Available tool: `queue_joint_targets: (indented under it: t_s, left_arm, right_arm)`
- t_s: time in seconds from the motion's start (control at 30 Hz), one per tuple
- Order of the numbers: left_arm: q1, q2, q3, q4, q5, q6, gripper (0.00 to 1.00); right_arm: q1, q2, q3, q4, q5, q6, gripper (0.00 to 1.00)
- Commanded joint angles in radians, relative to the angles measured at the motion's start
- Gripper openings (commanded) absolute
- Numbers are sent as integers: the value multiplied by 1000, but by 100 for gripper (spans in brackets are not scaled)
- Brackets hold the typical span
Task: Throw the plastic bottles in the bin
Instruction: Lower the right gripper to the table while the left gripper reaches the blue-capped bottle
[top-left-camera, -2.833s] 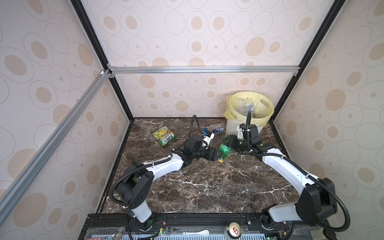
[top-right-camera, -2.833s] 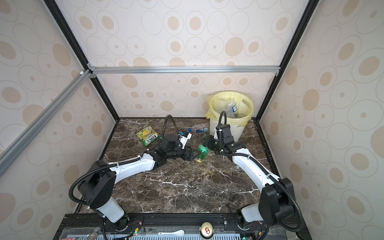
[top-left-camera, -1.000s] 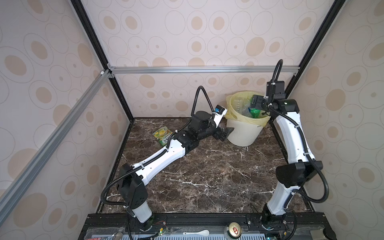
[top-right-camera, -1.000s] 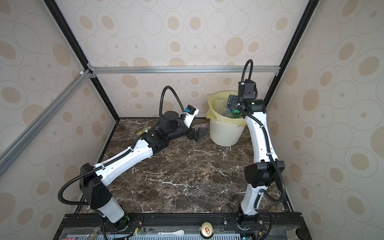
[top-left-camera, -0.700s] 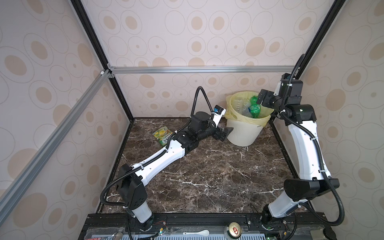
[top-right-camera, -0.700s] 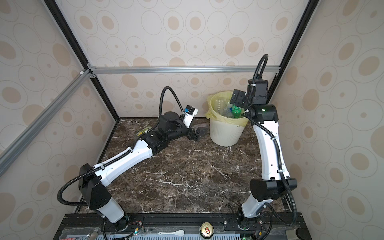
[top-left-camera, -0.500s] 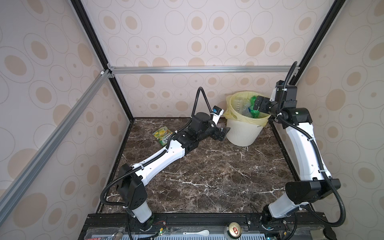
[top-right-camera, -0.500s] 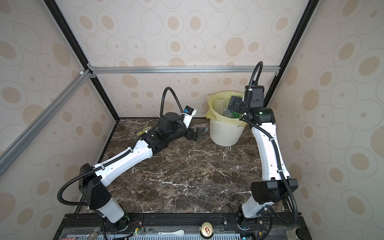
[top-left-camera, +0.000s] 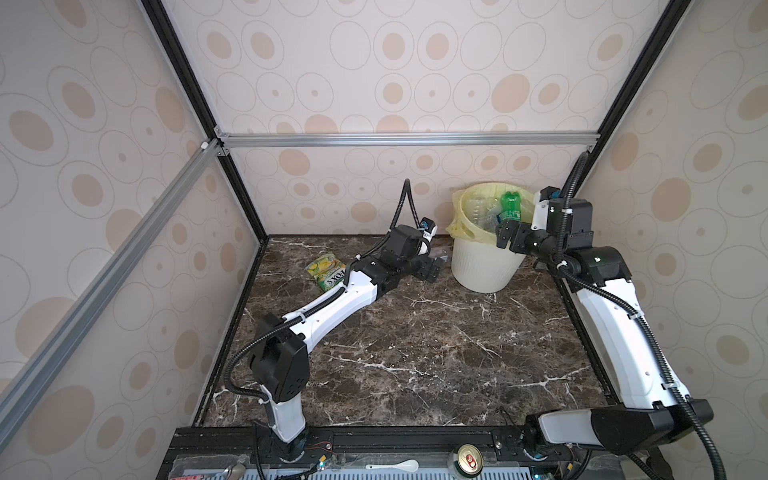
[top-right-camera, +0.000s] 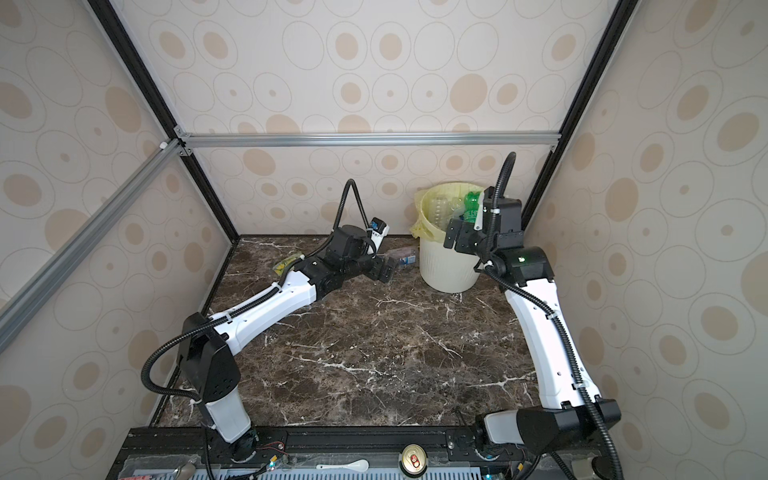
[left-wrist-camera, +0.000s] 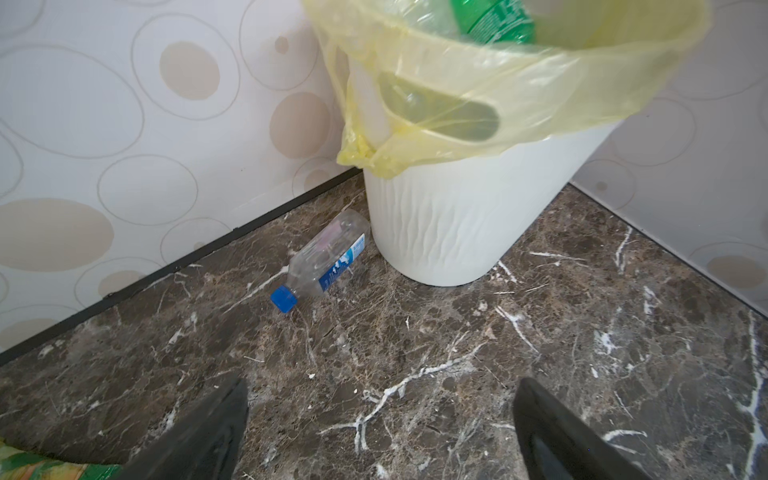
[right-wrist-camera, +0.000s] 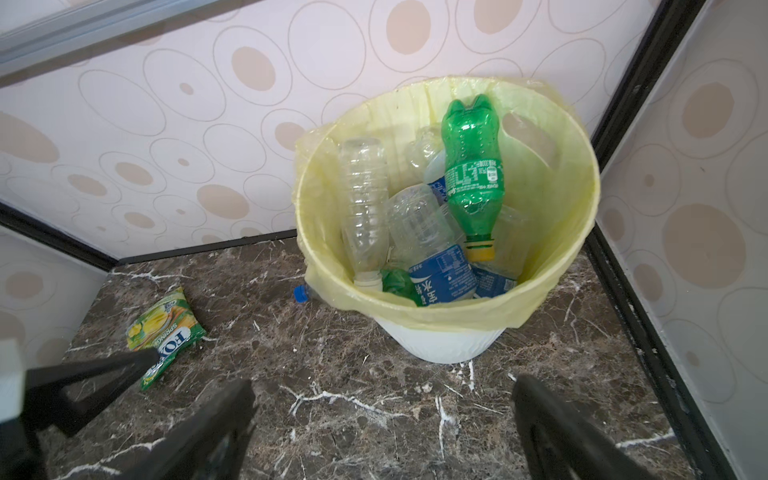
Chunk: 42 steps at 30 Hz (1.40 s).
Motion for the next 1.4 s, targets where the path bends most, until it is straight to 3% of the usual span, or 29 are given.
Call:
queue_joint_targets:
  t_s: [0.0, 0.23, 0.53, 0.8, 1.37]
  left_arm:
    - [52, 53, 47, 5, 49, -29, 99]
    - [134, 245, 152, 53, 154, -59, 99]
    - [192, 486, 335, 153, 246, -103, 99]
    - [204, 696, 548, 163, 294, -156, 99]
    - [226, 895, 702, 278, 387, -318, 99]
  right_arm:
    - [39, -39, -78, 8, -26, -3, 100]
    - [127, -58, -224, 20, -38, 21, 100]
    - [141, -47, -345, 85, -114, 95, 100]
    - [142, -10, -369, 108, -144, 102, 100]
    - [143, 102, -315, 109, -180, 119, 100]
